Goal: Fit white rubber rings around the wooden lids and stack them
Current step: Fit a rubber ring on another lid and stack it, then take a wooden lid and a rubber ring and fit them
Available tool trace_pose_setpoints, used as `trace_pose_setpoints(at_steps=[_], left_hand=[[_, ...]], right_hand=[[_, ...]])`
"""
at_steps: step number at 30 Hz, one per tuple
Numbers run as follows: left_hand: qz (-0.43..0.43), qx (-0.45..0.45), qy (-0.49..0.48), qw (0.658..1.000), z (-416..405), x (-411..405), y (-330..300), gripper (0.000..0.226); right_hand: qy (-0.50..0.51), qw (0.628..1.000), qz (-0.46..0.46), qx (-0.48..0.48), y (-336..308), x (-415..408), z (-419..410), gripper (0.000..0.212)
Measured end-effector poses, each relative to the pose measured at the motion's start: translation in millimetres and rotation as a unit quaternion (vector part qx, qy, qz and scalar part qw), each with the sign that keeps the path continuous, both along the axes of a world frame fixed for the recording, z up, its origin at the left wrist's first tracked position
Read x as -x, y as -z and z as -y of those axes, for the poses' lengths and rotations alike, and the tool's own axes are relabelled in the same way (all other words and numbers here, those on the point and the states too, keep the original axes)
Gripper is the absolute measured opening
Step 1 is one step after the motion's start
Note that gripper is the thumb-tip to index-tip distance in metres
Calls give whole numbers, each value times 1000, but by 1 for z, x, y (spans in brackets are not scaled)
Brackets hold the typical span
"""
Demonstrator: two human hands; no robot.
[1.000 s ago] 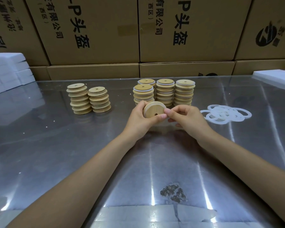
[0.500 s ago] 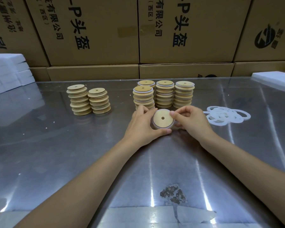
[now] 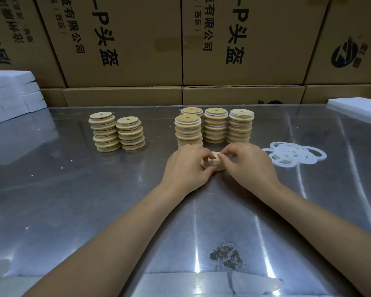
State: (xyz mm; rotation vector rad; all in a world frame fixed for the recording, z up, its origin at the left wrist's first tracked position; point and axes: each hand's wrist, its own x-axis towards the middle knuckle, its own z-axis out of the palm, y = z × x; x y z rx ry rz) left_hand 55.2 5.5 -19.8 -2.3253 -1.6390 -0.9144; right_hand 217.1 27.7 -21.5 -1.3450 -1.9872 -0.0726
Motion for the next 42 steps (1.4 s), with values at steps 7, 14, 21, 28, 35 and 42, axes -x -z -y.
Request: trace_pose_setpoints(at_steps=[7, 14, 21, 28, 35, 42], left_hand=[[-34, 62, 32, 997, -8, -2, 8, 43], [-79, 169, 6, 982, -17, 0, 12, 58], [-27, 74, -3, 997, -12, 6, 7, 44], [133, -132, -191, 964, -17, 61, -19, 25], [-41, 83, -307, 947, -45, 115, -29, 77], [-79, -8, -269, 960, -33, 123, -39, 28]], right_hand=[[-1, 993, 98, 61, 7, -1, -6, 29], [-10, 973, 155, 172, 11, 1, -14, 51], [-2, 983, 120, 140, 10, 0, -10, 49], [144, 979, 125, 73, -7, -21, -6, 26], [233, 938, 197, 166, -13, -35, -8, 25], [179, 968, 124, 126, -14, -38, -8, 33]])
